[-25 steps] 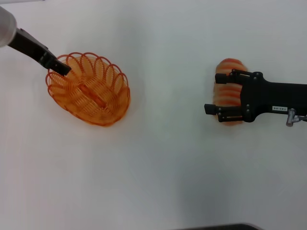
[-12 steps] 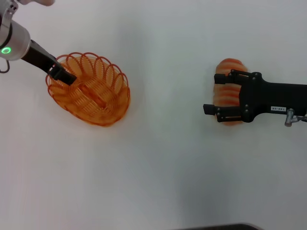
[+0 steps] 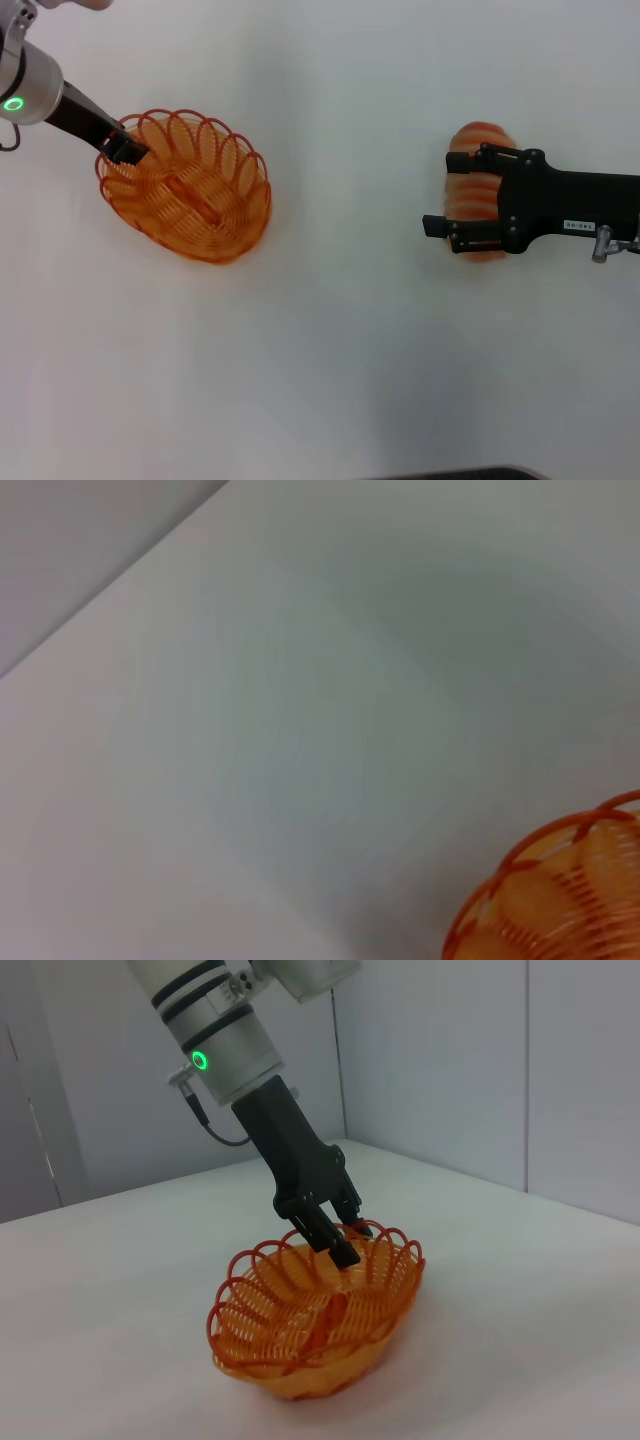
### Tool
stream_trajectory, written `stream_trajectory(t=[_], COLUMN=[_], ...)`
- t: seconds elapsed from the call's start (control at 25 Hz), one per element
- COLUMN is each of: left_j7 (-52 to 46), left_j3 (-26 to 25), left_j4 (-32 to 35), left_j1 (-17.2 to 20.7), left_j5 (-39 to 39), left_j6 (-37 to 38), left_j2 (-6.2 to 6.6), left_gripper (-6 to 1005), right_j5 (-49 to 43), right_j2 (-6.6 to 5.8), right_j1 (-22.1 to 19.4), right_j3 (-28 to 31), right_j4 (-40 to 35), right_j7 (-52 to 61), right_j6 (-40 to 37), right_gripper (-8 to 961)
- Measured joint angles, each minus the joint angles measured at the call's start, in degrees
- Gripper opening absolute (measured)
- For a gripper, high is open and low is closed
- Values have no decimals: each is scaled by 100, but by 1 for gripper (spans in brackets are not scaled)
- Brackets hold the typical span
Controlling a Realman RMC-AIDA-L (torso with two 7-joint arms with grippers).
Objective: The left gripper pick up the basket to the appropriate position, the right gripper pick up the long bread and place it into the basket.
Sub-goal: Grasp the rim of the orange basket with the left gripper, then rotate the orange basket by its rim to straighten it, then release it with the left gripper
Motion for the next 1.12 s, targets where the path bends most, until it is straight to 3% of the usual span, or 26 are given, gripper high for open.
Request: stream_trajectory(t=[0.16,0.48,0.64,0.76,0.96,1.12], left_j7=[-141,-904,-1324,-1456,-1640,-2034], left_j3=[4,-14,-84,-487,-1509,-1641], left_j4=[7,70,331,586,895,1149], left_j1=[0,-84,-73,-63,-61,239], left_j5=[0,0,-40,-60,-167,-345], left_j6=[-14,229,531,925,1675,1730], left_j2=[0,68,83,50,-74,-214], left_gripper=[506,156,130,108,74,72], right_j5=[3,31,201,393,1026,1503], right_j2=[0,-1,13,21,42,42], right_j1=[0,4,10,4,-35,-31], right_j3=[0,11,44,69,86,88], right_j4=[0,0,23,56,205,403], right_j7=[0,0,0,0,6,-31], right_j6=[1,-15,23,89,238,520], right_gripper=[906,903,901,900,898,896])
